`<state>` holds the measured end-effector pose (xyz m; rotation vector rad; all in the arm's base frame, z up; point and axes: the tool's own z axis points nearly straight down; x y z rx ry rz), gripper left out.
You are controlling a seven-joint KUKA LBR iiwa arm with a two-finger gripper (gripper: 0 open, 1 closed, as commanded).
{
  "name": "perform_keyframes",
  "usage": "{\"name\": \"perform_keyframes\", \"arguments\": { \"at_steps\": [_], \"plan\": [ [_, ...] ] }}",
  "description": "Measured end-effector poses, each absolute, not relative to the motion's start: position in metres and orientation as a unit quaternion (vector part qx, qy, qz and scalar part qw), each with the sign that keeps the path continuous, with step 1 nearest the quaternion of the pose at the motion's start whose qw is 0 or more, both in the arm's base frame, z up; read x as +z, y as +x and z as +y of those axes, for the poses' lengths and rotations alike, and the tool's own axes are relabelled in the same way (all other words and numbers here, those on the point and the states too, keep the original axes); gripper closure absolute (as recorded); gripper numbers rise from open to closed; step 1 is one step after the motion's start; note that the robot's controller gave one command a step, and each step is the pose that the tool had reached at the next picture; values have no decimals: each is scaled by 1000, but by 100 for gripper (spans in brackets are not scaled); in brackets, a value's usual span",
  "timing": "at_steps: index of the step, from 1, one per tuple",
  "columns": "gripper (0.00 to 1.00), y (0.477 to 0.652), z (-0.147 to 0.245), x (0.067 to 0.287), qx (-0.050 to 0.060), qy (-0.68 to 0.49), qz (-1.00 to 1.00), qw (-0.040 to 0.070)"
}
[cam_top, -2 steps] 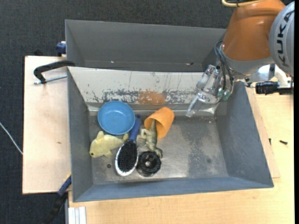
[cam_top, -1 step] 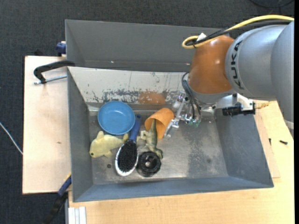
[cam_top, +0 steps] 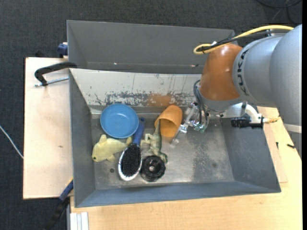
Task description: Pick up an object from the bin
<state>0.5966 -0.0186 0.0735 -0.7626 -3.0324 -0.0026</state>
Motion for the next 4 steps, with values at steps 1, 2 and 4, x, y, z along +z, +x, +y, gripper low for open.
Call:
{"name": "perform_keyframes", "arguments": {
  "at_steps": [1,2,4],
  "plan": [
    [0,598,-14,74,3,-258,-966,9],
    [0,580,3,95,-1,-322,-947,0],
    [100,601,47,76,2,-314,-949,-1]
  ]
}}
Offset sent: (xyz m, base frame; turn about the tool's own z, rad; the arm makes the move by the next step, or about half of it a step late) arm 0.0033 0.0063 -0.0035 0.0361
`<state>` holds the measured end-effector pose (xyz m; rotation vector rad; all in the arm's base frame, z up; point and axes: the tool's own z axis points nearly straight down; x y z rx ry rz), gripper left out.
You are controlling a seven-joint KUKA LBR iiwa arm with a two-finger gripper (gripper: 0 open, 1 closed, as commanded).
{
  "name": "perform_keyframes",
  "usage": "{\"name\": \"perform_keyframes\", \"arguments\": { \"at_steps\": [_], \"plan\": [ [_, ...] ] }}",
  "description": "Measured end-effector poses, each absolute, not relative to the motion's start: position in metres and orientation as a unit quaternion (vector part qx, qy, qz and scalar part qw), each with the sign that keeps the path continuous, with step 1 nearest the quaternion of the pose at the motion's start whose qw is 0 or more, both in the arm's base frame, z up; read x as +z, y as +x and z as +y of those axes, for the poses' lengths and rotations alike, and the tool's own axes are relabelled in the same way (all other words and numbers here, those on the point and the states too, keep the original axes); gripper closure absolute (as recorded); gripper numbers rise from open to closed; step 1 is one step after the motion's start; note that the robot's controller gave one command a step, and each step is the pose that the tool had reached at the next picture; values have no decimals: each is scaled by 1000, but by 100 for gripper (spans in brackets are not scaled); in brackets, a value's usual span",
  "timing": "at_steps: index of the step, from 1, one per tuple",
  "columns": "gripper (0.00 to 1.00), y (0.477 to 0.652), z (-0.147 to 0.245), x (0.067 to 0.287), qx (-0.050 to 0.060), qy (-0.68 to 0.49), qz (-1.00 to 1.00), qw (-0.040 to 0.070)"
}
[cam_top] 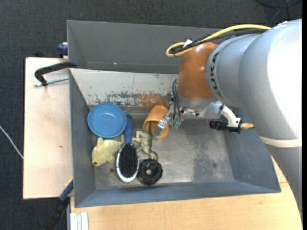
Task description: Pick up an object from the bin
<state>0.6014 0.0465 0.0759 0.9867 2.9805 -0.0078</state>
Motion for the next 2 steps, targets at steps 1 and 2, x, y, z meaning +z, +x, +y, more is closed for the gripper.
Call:
{"name": "perform_keyframes", "arguments": {
  "at_steps": [1,2],
  "plan": [
    [100,603,44,76,0,309,951,-1],
    [100,596,54,90,-2,314,950,-4]
  ]
}}
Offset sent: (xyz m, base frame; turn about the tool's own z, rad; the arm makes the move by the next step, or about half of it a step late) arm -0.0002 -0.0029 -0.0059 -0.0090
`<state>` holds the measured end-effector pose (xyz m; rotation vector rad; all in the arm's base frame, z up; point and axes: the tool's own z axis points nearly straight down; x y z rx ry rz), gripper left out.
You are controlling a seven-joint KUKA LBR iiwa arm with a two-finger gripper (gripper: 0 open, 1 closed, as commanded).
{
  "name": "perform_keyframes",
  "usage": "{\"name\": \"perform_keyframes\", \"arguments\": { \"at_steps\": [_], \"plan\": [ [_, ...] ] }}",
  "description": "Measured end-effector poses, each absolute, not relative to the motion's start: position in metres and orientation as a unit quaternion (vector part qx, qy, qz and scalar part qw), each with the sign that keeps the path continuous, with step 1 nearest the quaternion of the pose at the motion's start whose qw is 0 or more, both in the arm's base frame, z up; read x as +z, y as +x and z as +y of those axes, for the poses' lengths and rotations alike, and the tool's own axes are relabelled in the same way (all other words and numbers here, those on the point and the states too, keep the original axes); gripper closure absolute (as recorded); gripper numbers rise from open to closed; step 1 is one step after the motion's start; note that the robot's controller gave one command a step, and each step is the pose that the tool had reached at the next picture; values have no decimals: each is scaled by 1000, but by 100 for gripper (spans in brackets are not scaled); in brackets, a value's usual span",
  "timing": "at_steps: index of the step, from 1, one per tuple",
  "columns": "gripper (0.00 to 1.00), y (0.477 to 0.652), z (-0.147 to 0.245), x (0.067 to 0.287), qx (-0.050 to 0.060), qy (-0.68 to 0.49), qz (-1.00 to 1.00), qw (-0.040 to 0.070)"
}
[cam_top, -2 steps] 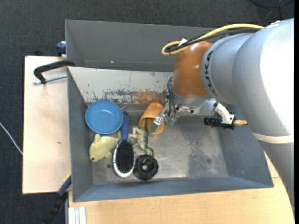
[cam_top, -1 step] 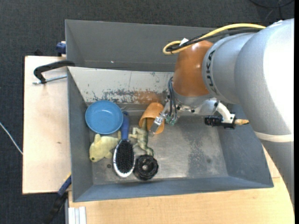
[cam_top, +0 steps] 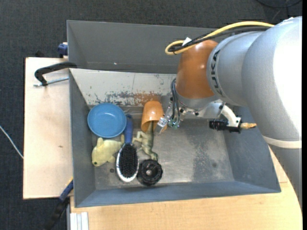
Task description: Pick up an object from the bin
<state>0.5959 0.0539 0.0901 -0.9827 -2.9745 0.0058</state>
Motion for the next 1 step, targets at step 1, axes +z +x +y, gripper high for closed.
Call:
{"name": "perform_keyframes", "arguments": {
  "at_steps": [1],
  "plan": [
    [100,595,60,84,4,-306,-952,6]
  ]
}}
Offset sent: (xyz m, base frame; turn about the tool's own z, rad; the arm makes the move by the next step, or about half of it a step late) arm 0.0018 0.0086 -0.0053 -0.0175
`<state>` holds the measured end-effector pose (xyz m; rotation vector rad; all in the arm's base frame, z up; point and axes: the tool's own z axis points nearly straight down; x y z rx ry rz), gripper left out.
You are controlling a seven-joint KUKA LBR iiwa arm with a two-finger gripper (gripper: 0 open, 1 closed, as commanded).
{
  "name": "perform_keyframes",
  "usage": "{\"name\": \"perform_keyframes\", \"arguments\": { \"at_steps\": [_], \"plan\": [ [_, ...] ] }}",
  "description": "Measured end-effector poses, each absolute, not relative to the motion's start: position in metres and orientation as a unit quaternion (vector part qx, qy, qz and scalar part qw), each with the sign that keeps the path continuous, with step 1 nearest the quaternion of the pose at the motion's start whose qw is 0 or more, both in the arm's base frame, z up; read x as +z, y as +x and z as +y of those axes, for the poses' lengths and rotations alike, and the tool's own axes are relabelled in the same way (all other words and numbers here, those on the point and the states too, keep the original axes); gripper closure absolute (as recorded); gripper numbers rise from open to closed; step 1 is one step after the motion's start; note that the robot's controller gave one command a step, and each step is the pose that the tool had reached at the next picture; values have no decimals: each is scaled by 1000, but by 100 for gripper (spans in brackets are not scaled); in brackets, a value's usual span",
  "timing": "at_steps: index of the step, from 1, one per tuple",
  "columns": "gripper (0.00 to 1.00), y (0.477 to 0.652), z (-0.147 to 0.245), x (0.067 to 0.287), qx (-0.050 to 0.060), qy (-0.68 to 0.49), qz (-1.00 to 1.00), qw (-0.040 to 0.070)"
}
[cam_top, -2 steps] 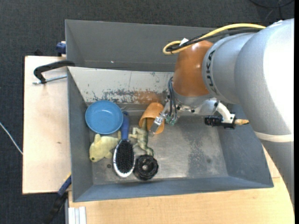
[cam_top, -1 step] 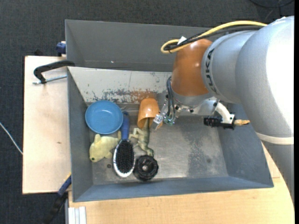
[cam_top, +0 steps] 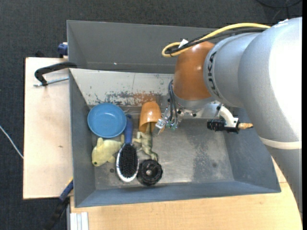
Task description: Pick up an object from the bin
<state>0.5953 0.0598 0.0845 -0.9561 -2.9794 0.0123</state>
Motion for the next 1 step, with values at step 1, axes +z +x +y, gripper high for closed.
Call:
{"name": "perform_keyframes", "arguments": {
  "at_steps": [1],
  "plan": [
    [100,591,69,85,1,-298,-955,1]
  ]
}}
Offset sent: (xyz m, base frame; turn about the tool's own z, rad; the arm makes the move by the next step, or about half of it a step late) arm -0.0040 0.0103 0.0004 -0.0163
